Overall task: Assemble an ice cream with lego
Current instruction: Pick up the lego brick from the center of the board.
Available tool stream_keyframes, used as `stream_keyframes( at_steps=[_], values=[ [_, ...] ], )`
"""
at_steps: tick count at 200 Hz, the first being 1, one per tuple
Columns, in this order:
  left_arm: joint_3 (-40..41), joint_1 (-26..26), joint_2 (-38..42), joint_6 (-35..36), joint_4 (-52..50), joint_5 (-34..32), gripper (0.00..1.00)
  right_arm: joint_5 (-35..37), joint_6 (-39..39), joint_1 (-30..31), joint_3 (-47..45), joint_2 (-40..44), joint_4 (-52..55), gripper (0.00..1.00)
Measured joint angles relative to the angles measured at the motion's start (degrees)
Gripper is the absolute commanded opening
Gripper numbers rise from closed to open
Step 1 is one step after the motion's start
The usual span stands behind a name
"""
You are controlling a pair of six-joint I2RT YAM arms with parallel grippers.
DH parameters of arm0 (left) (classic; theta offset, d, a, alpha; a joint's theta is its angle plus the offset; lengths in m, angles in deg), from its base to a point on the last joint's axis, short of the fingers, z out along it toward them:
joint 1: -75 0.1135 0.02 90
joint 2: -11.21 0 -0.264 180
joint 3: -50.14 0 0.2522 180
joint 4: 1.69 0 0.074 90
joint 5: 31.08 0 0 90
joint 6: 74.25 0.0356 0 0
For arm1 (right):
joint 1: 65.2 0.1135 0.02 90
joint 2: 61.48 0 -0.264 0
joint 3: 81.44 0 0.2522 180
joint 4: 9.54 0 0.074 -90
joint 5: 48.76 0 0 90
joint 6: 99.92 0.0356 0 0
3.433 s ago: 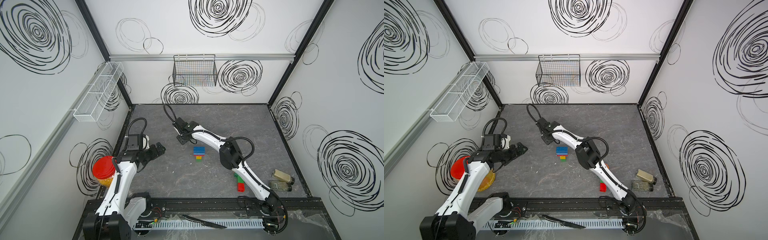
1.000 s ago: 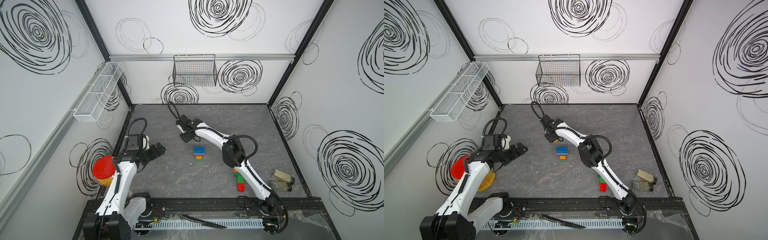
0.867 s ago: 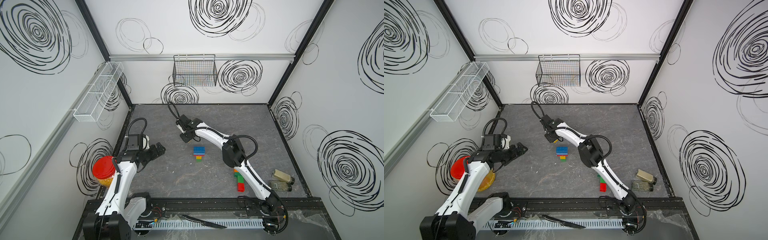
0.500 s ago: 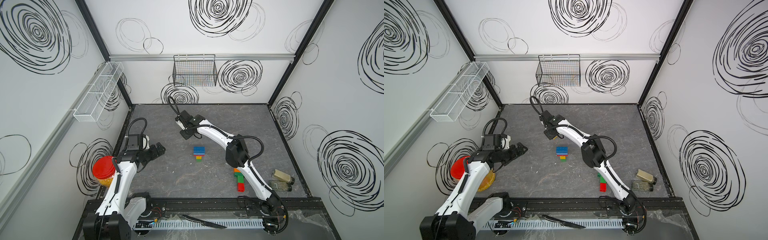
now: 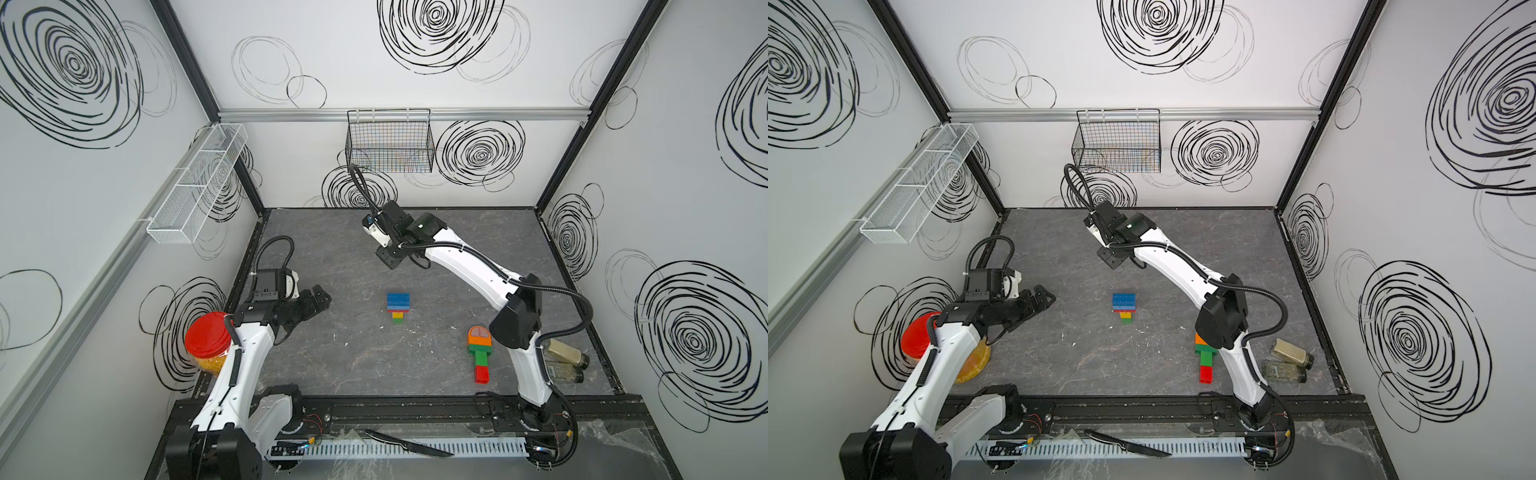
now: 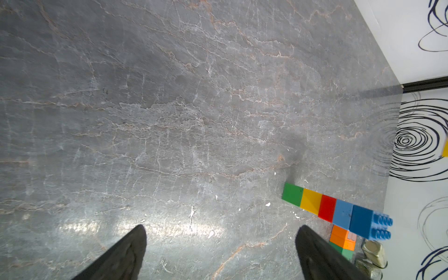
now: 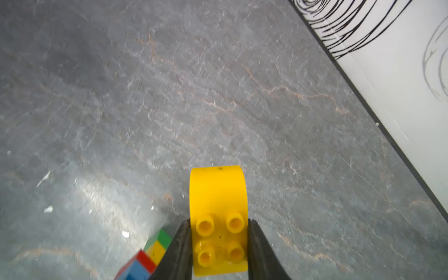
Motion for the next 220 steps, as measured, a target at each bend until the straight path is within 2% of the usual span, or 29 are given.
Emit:
stream_keyframes(
  at_steps=[41,81,139,220],
  values=[
    [0.00,-5.40,-1.66,-0.24,1.84,-1.36,0.99,-5.01,-7.89,-0.02,-15.50,13.27,-1.53,0.00],
    [-0.46,-10.84,-5.64,-0.42,3.89,-2.78,0.99,-13.22,-15.98,0.15,-21.68,20.59,-1.75,0.00],
    [-0.87,-11.67,-7.39,-0.31,6.54,-2.95,0.99,-20.57,-23.91,0.33,-22.71,19.21,-0.31,0.00],
    [-0.87,-11.04,-8.00,2.29,7.96,-0.66,0.99,-20.92,-27.30,0.72,-21.11,14.03,2.14,0.00]
  ],
)
